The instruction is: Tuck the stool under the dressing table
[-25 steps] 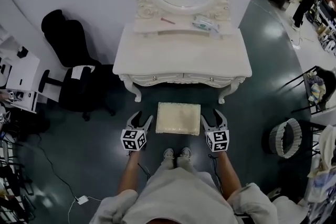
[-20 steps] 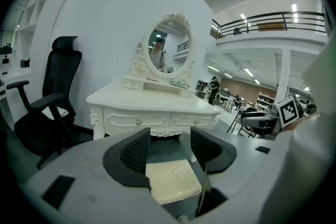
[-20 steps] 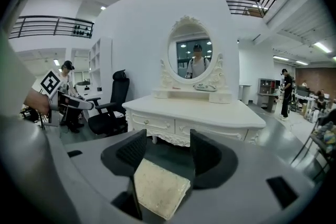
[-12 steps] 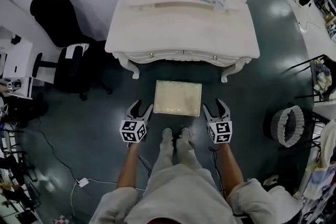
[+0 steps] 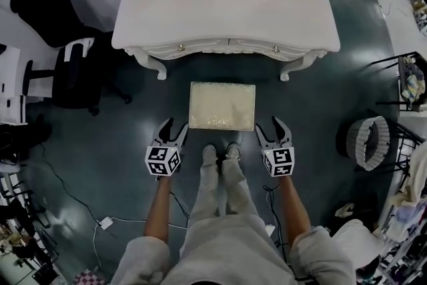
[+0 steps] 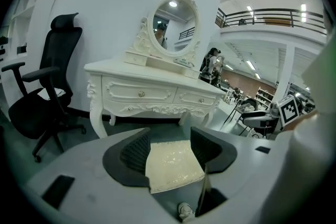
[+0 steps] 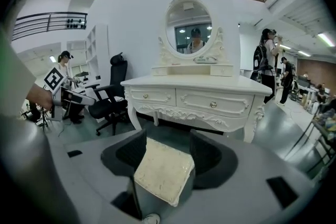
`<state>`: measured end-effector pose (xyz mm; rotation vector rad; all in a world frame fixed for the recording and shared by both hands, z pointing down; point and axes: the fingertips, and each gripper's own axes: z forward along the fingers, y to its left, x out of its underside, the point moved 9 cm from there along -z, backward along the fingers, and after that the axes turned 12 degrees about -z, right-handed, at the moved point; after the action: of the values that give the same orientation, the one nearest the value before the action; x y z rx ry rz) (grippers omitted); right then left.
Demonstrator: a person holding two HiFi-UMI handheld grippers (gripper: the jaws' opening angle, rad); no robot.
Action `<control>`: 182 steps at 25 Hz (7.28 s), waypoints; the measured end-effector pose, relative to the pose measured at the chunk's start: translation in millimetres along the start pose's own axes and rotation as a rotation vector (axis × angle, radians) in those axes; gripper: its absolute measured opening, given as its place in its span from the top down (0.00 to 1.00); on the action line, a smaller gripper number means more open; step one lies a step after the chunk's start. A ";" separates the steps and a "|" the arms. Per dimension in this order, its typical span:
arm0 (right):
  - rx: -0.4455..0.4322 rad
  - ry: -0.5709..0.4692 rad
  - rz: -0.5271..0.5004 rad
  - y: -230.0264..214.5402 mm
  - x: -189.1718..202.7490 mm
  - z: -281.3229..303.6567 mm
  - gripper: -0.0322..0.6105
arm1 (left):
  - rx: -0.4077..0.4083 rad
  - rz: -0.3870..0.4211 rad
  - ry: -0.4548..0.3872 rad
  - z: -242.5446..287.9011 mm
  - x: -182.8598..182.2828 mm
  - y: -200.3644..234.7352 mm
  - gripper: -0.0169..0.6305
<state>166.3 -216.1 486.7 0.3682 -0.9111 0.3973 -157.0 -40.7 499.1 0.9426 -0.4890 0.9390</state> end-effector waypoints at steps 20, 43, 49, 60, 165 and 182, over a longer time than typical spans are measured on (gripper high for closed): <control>-0.012 0.122 0.080 30.5 133.2 60.0 0.53 | 0.004 -0.032 0.117 63.9 114.8 50.0 0.61; -0.064 0.263 0.131 68.6 283.0 120.4 0.49 | -0.041 -0.002 0.236 134.5 249.7 120.6 0.61; -0.076 0.280 0.112 70.4 308.1 140.7 0.47 | -0.066 0.055 0.255 152.6 270.2 132.8 0.60; -0.050 0.283 0.104 69.0 322.3 161.2 0.47 | -0.042 0.070 0.276 170.5 285.7 148.4 0.57; 0.047 0.152 -0.109 -109.2 219.3 385.5 0.55 | 0.011 0.210 0.232 396.7 101.7 181.4 0.51; 0.070 0.151 -0.106 -118.4 209.2 403.0 0.54 | 0.016 0.212 0.215 412.1 88.3 186.9 0.50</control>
<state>62.9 -470.7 867.2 0.4433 -0.7289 0.3551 -255.8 -303.3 865.0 0.8026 -0.4036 1.2230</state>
